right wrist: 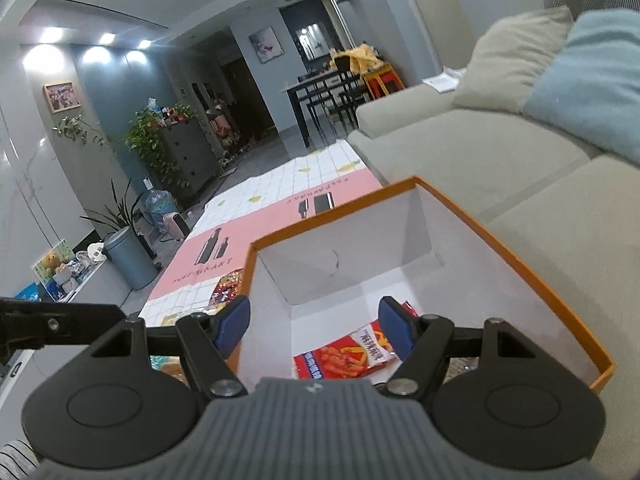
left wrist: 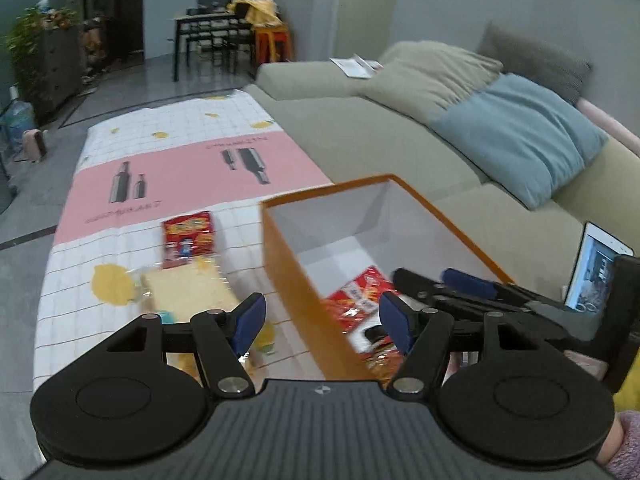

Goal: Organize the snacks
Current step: 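Move both tools back over the remaining snacks on the tablecloth, then grasp the clear-bagged bread slices with the right tool, then grasp the waffle pack with left tool while right tool lifts the bread toward the box, then lower the bread into the box and open right tool while left tool lifts the waffle pack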

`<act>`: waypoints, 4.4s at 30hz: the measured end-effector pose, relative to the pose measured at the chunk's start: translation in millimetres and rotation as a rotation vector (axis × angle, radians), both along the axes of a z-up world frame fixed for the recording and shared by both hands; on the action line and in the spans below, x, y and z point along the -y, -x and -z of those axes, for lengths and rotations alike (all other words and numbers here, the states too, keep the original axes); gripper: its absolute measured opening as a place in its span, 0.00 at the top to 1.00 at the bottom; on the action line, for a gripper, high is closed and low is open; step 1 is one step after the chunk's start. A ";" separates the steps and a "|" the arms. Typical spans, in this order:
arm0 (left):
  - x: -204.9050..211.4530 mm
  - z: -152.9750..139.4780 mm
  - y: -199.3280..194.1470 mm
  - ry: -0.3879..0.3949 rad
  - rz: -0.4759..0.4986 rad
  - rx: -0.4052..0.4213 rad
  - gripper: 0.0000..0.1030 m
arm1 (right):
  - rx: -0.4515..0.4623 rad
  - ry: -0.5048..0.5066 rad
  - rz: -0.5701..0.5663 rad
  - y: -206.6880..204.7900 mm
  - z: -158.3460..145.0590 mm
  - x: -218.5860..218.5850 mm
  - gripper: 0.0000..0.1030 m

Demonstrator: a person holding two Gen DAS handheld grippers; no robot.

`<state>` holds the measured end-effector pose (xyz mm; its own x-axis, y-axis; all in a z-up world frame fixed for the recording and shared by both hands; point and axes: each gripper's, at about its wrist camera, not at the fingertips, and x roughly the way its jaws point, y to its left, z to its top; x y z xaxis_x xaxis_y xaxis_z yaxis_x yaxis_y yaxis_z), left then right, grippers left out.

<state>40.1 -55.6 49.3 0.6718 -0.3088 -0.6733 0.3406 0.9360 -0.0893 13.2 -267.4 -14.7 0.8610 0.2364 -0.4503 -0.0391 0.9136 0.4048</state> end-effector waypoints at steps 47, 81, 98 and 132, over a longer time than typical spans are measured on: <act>-240.9 82.0 -79.0 0.071 -0.517 -0.192 0.25 | -0.011 1.261 -0.286 -87.6 117.4 -349.3 0.64; -210.4 83.0 -75.1 0.107 -0.405 -0.247 0.25 | -0.356 0.107 -0.130 -64.2 27.9 -166.9 0.68; -102.5 111.6 -64.2 -0.014 0.090 -0.274 0.16 | -0.235 0.138 -0.131 -56.7 11.8 -148.3 0.79; -75.6 131.2 -77.7 0.025 -0.091 -0.417 0.12 | -0.087 -0.146 -0.065 -38.5 -34.0 -75.2 0.79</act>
<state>117.8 20.0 -81.9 0.3686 -0.2805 -0.8863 0.1864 0.9563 -0.2252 51.7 -192.1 19.3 0.8010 0.3588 -0.4792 -0.0557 0.8417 0.5370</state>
